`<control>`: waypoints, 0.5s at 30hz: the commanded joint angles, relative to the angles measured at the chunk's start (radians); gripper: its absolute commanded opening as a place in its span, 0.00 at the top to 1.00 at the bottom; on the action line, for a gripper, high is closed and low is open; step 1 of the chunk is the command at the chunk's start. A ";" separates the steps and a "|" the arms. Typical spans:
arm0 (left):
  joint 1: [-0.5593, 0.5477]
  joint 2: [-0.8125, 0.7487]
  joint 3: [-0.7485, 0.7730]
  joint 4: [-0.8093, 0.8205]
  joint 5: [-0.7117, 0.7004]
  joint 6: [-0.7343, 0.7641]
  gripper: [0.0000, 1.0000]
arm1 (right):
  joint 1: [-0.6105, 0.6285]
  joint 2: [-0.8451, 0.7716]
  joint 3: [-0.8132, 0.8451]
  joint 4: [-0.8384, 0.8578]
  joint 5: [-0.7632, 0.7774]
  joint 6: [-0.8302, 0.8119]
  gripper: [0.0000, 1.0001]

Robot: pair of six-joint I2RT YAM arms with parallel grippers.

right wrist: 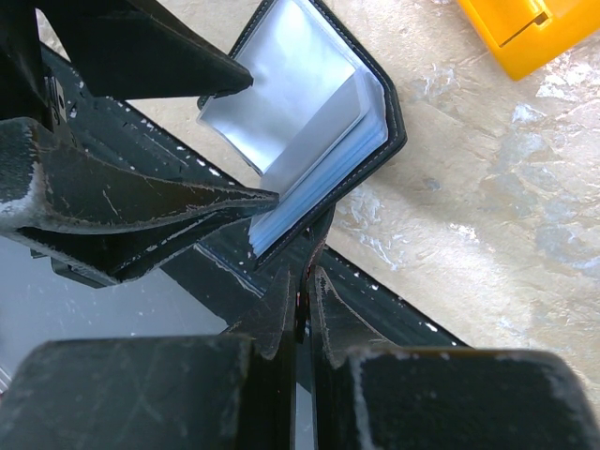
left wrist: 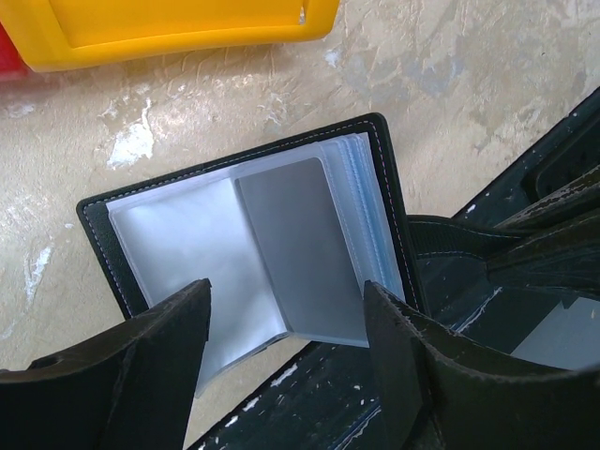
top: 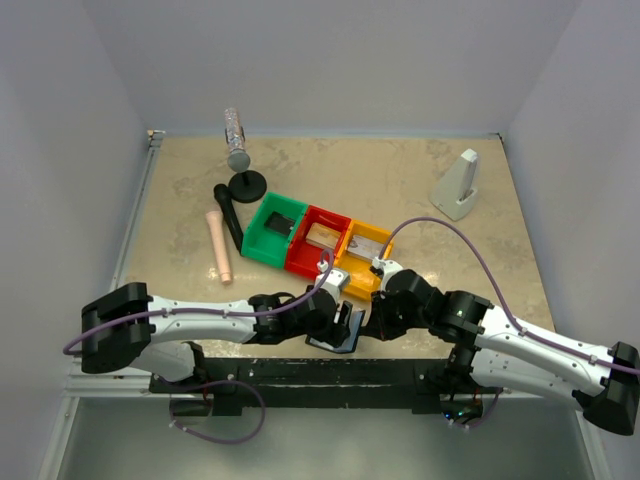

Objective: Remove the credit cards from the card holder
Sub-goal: Remove the credit card from the card holder.

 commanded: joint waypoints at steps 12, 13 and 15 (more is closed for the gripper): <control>-0.018 0.037 0.059 0.027 0.013 0.023 0.30 | 0.006 0.000 0.032 0.000 0.025 -0.015 1.00; -0.018 0.037 0.059 0.024 0.012 0.023 0.31 | 0.006 -0.002 0.034 0.000 0.025 -0.017 1.00; -0.018 0.040 0.060 0.012 0.004 0.020 0.33 | 0.006 -0.002 0.035 -0.002 0.026 -0.017 1.00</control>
